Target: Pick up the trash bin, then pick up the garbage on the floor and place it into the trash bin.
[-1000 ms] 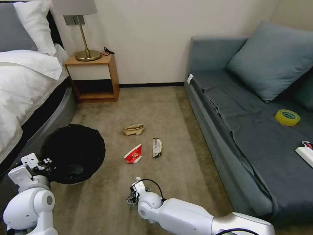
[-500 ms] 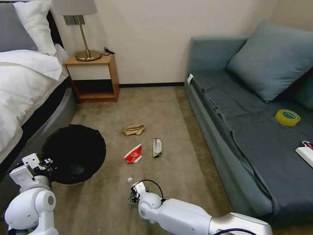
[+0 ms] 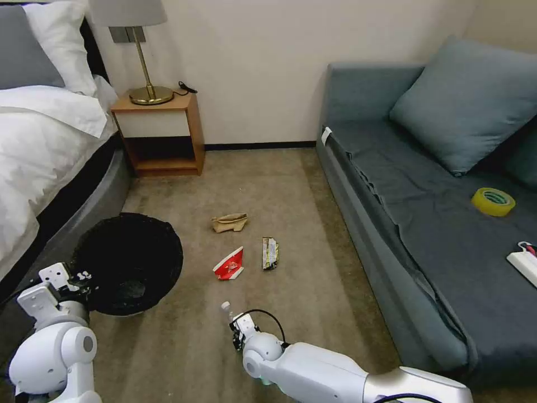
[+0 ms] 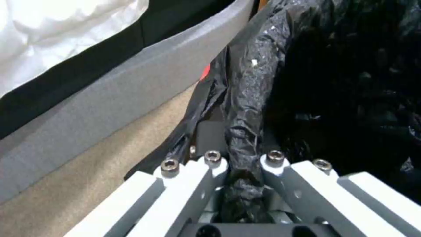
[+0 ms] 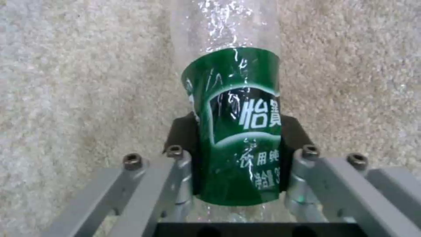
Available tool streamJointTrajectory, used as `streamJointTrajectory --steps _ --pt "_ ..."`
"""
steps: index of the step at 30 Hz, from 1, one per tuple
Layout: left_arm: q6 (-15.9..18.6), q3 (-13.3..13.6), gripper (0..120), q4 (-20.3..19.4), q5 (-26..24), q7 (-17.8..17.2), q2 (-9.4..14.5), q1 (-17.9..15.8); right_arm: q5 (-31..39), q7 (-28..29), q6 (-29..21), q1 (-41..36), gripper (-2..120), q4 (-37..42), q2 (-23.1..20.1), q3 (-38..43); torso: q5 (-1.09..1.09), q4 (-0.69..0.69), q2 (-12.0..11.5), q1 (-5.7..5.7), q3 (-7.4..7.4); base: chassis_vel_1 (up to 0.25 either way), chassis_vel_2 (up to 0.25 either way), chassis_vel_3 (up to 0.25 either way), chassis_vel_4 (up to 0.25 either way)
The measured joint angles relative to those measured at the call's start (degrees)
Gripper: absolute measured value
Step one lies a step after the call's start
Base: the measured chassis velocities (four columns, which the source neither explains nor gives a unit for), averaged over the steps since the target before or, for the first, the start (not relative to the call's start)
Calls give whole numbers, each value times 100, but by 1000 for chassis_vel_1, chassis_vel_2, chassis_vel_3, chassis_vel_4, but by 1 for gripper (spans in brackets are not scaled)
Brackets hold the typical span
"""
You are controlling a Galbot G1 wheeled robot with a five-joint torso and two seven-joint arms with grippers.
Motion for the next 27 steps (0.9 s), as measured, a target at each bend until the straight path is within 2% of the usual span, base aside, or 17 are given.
streamJointTrajectory --steps 5,8,16,22,27 --pt "0 18 3 9 6 1 1 14 -2 7 33 8 20 229 -112 33 0 0 0 0 0 0 0 0 0" --pt "3 52 3 37 -10 3 41 23 -5 109 185 46 18 1028 -442 267 1 0 0 0 0 0 0 0 0" --pt "10 195 3 189 6 5 41 68 -31 225 502 335 18 2087 -831 1068 -1 -1 0 0 0 0 0 0 0" --pt "8 285 3 259 60 9 43 86 296 456 536 573 18 3022 -821 1456 0 0 0 0 0 0 0 0 0" --pt "-1 395 3 312 143 19 -50 82 688 842 511 723 18 3833 -426 1265 -1 0 0 0 0 0 0 0 0"
